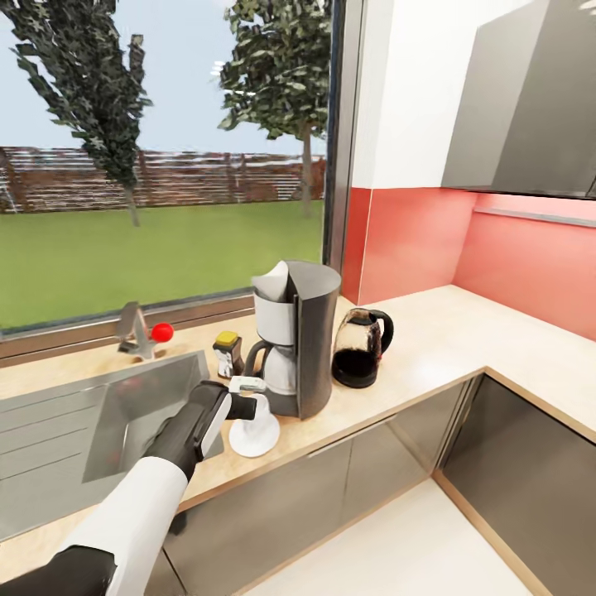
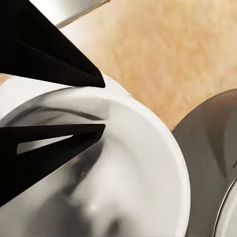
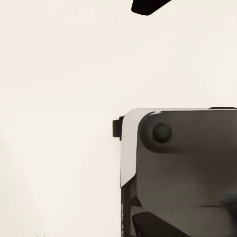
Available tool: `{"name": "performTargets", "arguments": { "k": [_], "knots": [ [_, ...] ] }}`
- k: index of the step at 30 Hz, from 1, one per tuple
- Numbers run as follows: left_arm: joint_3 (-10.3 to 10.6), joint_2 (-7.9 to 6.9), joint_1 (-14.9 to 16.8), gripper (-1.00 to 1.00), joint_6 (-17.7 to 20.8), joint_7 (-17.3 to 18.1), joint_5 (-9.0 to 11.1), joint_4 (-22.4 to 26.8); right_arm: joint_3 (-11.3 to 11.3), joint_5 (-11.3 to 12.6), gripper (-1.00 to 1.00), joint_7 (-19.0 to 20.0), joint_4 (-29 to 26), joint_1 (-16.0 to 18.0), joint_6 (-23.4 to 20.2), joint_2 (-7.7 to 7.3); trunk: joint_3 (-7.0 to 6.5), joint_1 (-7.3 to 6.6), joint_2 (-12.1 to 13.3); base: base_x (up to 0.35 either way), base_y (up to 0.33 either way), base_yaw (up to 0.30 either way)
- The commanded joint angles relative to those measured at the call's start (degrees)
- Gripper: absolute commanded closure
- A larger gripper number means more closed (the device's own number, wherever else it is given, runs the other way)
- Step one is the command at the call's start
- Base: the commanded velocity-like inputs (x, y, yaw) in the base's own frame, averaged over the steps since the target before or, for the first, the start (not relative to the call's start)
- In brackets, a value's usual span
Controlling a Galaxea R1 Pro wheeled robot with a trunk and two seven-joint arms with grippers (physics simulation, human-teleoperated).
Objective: Set up a coffee station on the kitchen countertop: keep the coffee maker on the countertop, move the bottle of coffee from the kitchen shelf to the counter next to the coffee maker, place a paper coffee filter on top of the coffee maker, put the saucer next to the coffee maker with the coffee cup on the saucer, and place the electric kettle next to the coffee maker.
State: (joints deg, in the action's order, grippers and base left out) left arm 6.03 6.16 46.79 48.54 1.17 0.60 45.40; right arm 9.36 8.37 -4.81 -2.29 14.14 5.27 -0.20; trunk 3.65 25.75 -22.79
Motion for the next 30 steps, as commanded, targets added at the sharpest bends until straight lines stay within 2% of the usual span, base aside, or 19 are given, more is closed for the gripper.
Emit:
{"name": "performTargets", "arguments": {
  "k": [1,7,30],
  "knots": [
    [0.01,-0.01,0.06,1.0,0.24,0.06,-0.01,0.01,0.49,0.6,-1.0,-0.11,0.05,0.03,0.18,0.01,0.13,0.03,-0.13,-0.001,0.0,0.169],
    [0.01,-0.02,-0.1,1.0,0.24,-0.03,-0.05,-0.6,0.48,0.6,-1.0,-0.11,0.01,0.03,0.2,-0.02,0.13,0.03,-0.13,0.0,0.0,0.12],
    [-0.05,0.37,-1.0,1.0,0.19,0.54,0.4,-0.74,0.63,0.51,-1.0,-0.11,0.02,0.03,0.27,-0.15,0.13,0.03,-0.13,0.0,0.0,0.002]
  ]
}}
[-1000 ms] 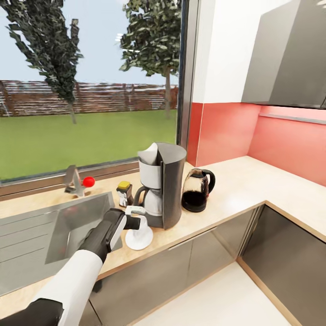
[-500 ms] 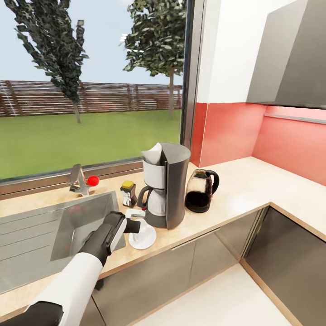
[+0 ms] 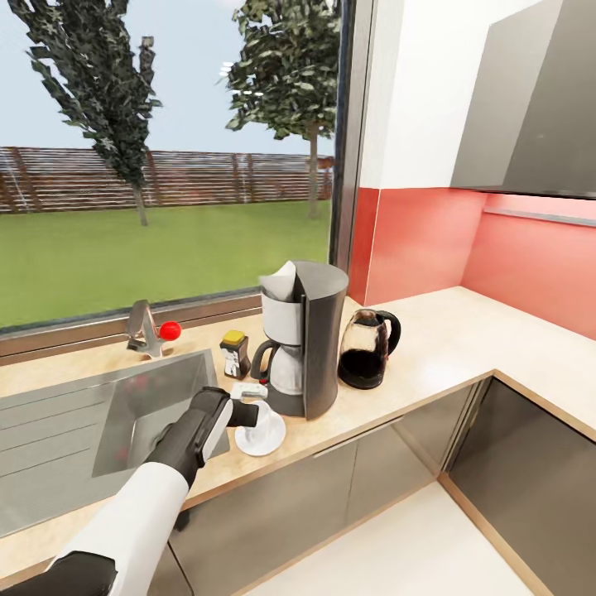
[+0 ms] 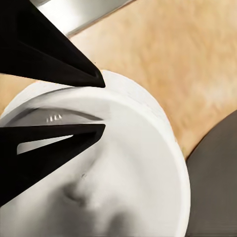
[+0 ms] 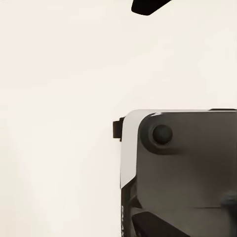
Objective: Set up a coffee station on the kitchen countertop: keep the coffee maker on the countertop, move the bottle of coffee from the kitchen shelf to the counter next to the coffee maker, place a paper coffee filter on top of the coffee maker, put the saucer next to the coffee maker with the coffee cup on the saucer, and place the electric kettle next to the coffee maker.
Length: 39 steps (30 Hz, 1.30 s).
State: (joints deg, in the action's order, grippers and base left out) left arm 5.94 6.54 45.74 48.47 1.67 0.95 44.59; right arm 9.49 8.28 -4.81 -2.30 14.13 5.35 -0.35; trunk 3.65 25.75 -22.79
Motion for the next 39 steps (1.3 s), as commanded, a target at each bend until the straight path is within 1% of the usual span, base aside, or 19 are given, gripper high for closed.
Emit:
{"name": "performTargets", "arguments": {
  "k": [1,16,18,22,27,29,30,31,36,39],
  "knots": [
    [0.04,0.0,0.05,-1.0,0.23,0.06,0.03,0.07,0.5,0.6,-1.0,-0.11,0.03,0.04,0.18,0.0,0.13,0.04,-0.13,0.0,0.0,0.0],
    [0.02,-0.37,0.16,-1.0,0.5,-0.19,-0.05,0.82,0.44,0.62,-1.0,-0.11,0.04,0.04,0.18,-0.09,0.13,0.04,-0.13,0.0,0.0,0.0],
    [-0.11,-0.37,0.85,-1.0,1.17,-0.1,0.11,2.07,0.44,0.65,-1.0,-0.11,0.08,0.04,0.18,-0.09,0.13,0.04,-0.13,0.0,0.0,0.0],
    [-0.17,-0.51,1.31,-1.0,5.03,0.03,0.23,5.07,0.44,0.64,-1.0,-0.11,0.09,0.02,0.17,-0.06,0.13,0.04,-0.13,0.0,0.0,0.0],
    [-0.29,-0.64,1.25,-1.0,6.19,0.33,0.35,7.98,0.44,0.67,-1.0,-0.11,0.06,0.03,0.11,-0.03,0.13,0.04,-0.13,0.0,0.0,0.0],
    [-0.31,-1.25,1.03,-1.0,6.3,1.03,0.42,9.54,0.44,0.68,-1.0,-0.11,0.06,0.02,0.1,-0.01,0.13,0.04,-0.13,0.0,0.0,0.0],
    [-0.24,-1.74,0.84,-1.0,6.14,2.38,0.44,10.3,0.44,0.68,-1.0,-0.11,0.06,0.03,0.1,0.0,0.13,0.04,-0.13,0.0,0.0,0.0],
    [-0.2,-1.91,0.79,-1.0,6.06,2.94,0.43,10.57,0.44,0.68,-1.0,-0.11,0.05,0.03,0.1,0.0,0.13,0.04,-0.13,0.0,0.0,0.0],
    [0.1,-3.56,0.57,-1.0,5.62,9.49,0.1,13.02,0.44,0.68,-1.0,-0.11,0.06,0.03,0.1,0.05,0.13,0.04,-0.13,-0.027,0.0,0.0],
    [0.18,-3.85,0.58,-1.0,5.53,10.79,-0.06,13.4,0.44,0.68,-1.0,-0.11,0.05,0.04,0.1,0.07,0.13,0.04,-0.13,-0.232,-0.014,0.0]
  ]
}}
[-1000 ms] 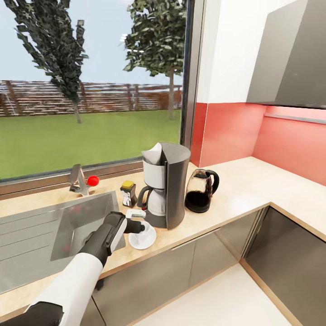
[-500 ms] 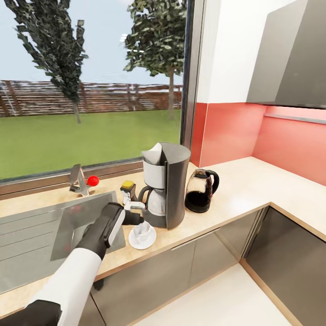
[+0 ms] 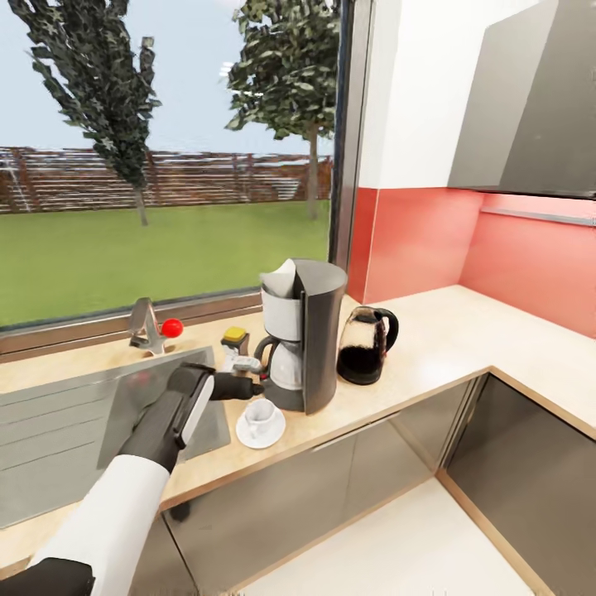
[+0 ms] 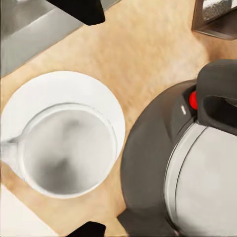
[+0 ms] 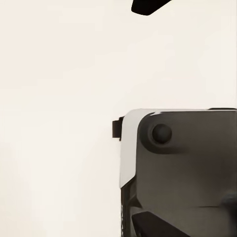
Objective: Set up a coffee station on the kitchen countertop: keep the coffee maker on the countertop, move the bottle of coffee from the kitchen shelf to the counter next to the coffee maker, place a paper coffee filter on top of the coffee maker, put the saucer next to the coffee maker with the coffee cup on the saucer, and place the electric kettle next to the coffee maker.
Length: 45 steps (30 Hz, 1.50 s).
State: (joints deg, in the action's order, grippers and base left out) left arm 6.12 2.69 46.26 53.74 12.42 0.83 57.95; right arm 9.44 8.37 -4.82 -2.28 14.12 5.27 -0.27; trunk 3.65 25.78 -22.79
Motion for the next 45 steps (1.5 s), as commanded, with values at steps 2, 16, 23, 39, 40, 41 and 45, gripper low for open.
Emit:
{"name": "performTargets", "arguments": {
  "k": [2,16,23,39,40,41,45],
  "knots": [
    [0.02,-0.08,0.05,-1.0,0.24,0.42,0.0,0.16,0.5,0.6,-1.0,-0.11,0.01,0.05,0.18,0.0,0.14,0.01,-0.14,-0.277,-0.093,0.0],
    [0.18,-0.06,0.05,-1.0,0.23,0.4,-0.04,0.23,0.49,0.6,-1.0,-0.19,0.03,0.03,0.26,0.1,0.14,0.01,-0.14,-0.211,-0.202,0.182],
    [0.24,0.11,0.05,-1.0,0.23,0.26,-0.04,0.23,0.5,0.6,-1.0,-0.19,0.01,0.05,0.26,0.1,0.14,0.01,-0.14,-0.017,-0.268,0.279],
    [0.24,-0.09,-0.02,-1.0,0.14,0.15,-0.12,0.3,0.5,0.6,-1.0,-0.19,0.07,0.04,0.23,0.16,0.14,0.01,-0.14,-0.044,-0.265,0.279],
    [0.23,-0.11,-0.02,-1.0,0.14,0.15,-0.12,0.31,0.5,0.6,-1.0,-0.19,0.08,0.05,0.23,0.17,0.14,0.01,-0.14,-0.245,-0.204,0.279],
    [0.22,-0.13,-0.25,-1.0,0.1,0.15,-0.12,0.27,0.5,0.6,-1.0,-0.19,0.08,0.06,0.21,0.18,0.14,0.01,-0.14,-0.263,-0.192,0.279],
    [0.19,-0.08,-3.42,-1.0,-0.07,0.2,-0.05,0.28,0.5,0.6,-1.0,-0.19,0.08,0.07,0.21,0.19,0.14,0.01,-0.14,-0.269,-0.188,0.279]
  ]
}}
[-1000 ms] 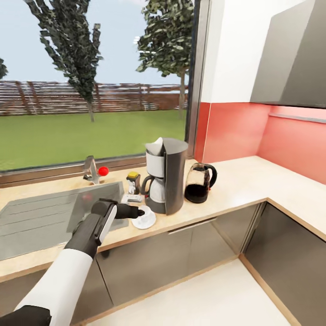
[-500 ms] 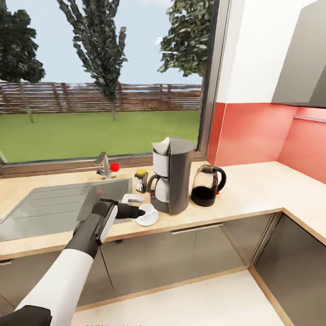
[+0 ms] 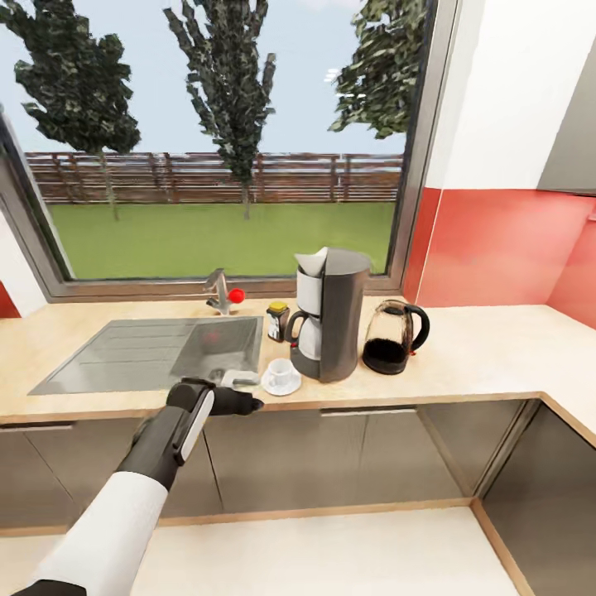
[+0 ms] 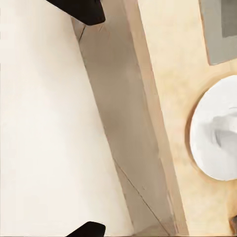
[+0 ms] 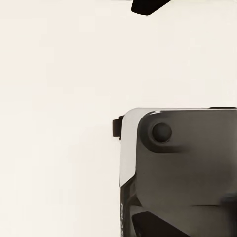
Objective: Set up a coffee station on the kitchen countertop: keep the coffee maker on the countertop, move the bottle of coffee from the kitchen shelf to the counter next to the coffee maker, place a paper coffee filter on top of the coffee maker, put the saucer next to the coffee maker with the coffee cup on the saucer, and place the electric kettle next to the coffee maker.
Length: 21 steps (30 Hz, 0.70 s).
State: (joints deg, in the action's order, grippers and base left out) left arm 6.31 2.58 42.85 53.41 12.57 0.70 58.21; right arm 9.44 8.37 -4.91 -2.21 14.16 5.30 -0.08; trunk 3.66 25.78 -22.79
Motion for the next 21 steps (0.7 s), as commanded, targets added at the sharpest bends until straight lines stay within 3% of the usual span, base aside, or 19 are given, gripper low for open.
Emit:
{"name": "performTargets", "arguments": {
  "k": [1,4,7,8,10,12,16,17,18,21],
  "knots": [
    [0.01,0.04,-1.06,-1.0,0.24,0.02,0.07,0.01,0.5,0.6,-1.0,-0.1,0.01,0.01,0.18,-0.01,0.13,0.01,-0.14,-0.271,-0.187,0.279],
    [-0.06,-0.01,-6.61,-1.0,-0.43,0.0,-0.04,-0.32,0.5,0.59,-1.0,-0.1,0.01,0.01,0.15,-0.01,0.13,0.01,-0.14,-0.192,-0.128,0.237],
    [-0.12,-0.08,-11.46,-1.0,-5.16,0.0,-0.19,-0.89,0.5,0.59,-1.0,-0.1,0.01,0.0,0.15,-0.01,0.13,0.01,-0.14,-0.04,-0.025,0.068],
    [-0.27,-0.34,-14.49,-1.0,-7.83,0.0,-0.22,-1.02,0.46,0.59,-1.0,-0.1,0.01,0.0,0.18,-0.05,0.13,0.01,-0.14,-0.012,-0.008,0.021],
    [-0.32,-1.53,-20.09,-1.0,-10.69,-0.06,-0.23,-1.14,0.44,0.6,-1.0,-0.1,0.01,0.04,0.17,-0.08,0.13,0.01,-0.14,-0.005,-0.003,0.008],
    [-0.48,-2.38,-23.55,-1.0,-11.37,-0.12,-0.19,-1.24,0.42,0.6,-1.0,-0.09,0.01,0.02,0.15,-0.09,0.13,0.01,-0.14,-0.002,-0.001,0.003],
    [-0.79,-5.44,-32.48,-1.0,-12.05,-0.16,-0.13,-2.81,0.49,0.67,-1.0,0.03,0.04,0.01,0.12,0.03,0.13,0.01,-0.14,0.0,0.0,0.0],
    [-0.8,-5.73,-33.31,-1.0,-12.29,-0.17,-0.12,-3.24,0.49,0.67,-1.0,0.06,0.07,0.01,0.1,0.06,0.13,0.01,-0.14,0.0,0.0,0.0],
    [-0.88,-6.72,-36.2,-1.0,-14.59,-0.22,-0.1,-5.67,0.49,0.68,-1.0,0.16,0.25,0.0,0.0,0.36,0.13,0.01,-0.14,0.0,0.0,0.0],
    [-0.95,-7.97,-39.02,-1.0,-19.42,-0.47,-0.07,-11.42,0.5,0.68,-1.0,0.24,0.36,0.01,-0.09,1.33,0.13,0.01,-0.14,0.0,0.0,0.0]
  ]
}}
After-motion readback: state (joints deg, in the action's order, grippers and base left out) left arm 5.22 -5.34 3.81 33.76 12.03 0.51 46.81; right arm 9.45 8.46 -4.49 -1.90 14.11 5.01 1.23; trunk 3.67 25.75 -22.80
